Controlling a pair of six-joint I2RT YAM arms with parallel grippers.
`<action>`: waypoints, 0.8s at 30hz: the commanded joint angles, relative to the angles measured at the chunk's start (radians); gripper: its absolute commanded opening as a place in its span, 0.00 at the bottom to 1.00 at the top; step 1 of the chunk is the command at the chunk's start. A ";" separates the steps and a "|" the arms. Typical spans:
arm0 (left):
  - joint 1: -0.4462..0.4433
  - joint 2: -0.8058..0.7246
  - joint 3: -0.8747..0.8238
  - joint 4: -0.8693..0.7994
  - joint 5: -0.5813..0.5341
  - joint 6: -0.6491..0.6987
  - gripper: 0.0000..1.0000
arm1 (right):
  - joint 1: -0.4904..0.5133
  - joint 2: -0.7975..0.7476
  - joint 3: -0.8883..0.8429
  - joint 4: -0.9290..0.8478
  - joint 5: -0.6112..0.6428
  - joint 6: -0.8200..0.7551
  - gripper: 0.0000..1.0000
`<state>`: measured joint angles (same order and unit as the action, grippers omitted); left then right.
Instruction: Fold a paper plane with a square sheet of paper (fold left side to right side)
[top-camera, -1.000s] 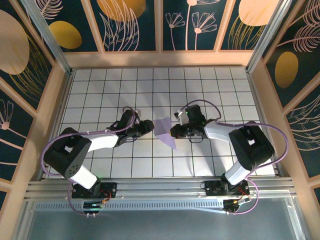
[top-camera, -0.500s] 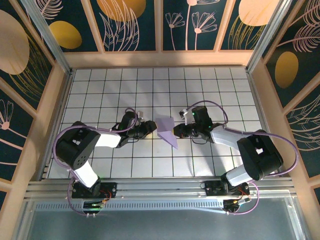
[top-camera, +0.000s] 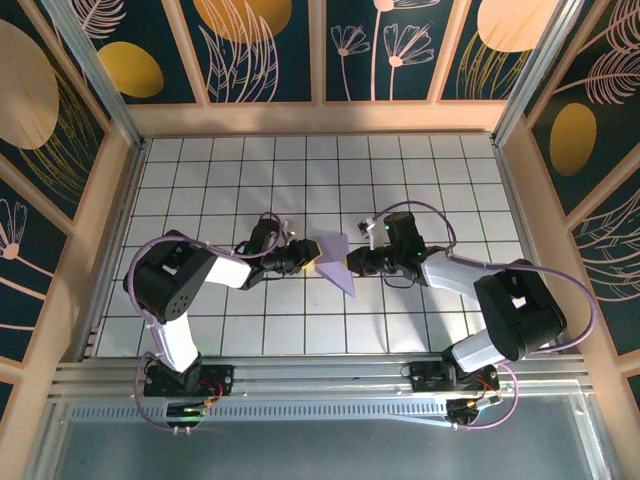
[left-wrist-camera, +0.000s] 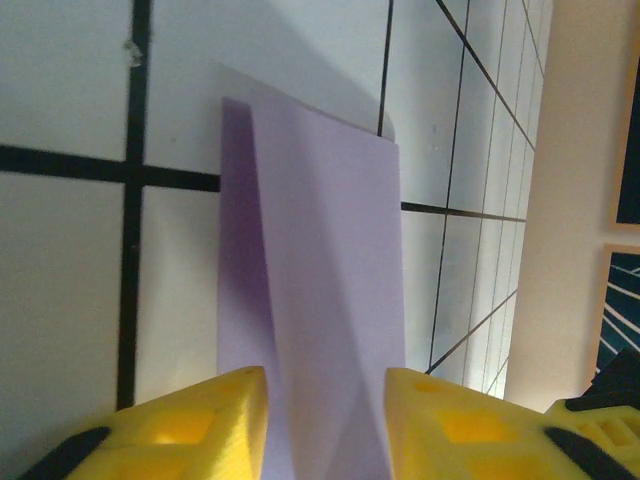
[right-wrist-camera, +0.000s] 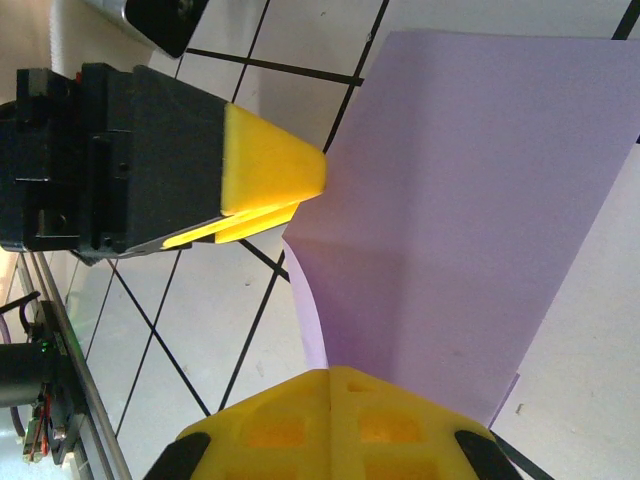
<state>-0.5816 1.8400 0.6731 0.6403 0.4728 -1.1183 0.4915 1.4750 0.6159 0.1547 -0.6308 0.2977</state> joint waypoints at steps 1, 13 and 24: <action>-0.007 0.021 0.030 0.026 0.019 0.006 0.26 | -0.004 -0.012 -0.015 0.029 -0.020 0.004 0.00; -0.016 -0.059 0.017 -0.052 -0.066 0.014 0.01 | -0.009 -0.044 0.070 -0.152 0.139 -0.018 0.32; -0.060 -0.121 0.017 -0.094 -0.158 -0.086 0.00 | 0.212 -0.174 0.270 -0.617 0.682 0.081 0.43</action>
<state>-0.6384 1.7401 0.6846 0.5728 0.3515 -1.1538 0.6144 1.3148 0.8600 -0.2867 -0.1452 0.3225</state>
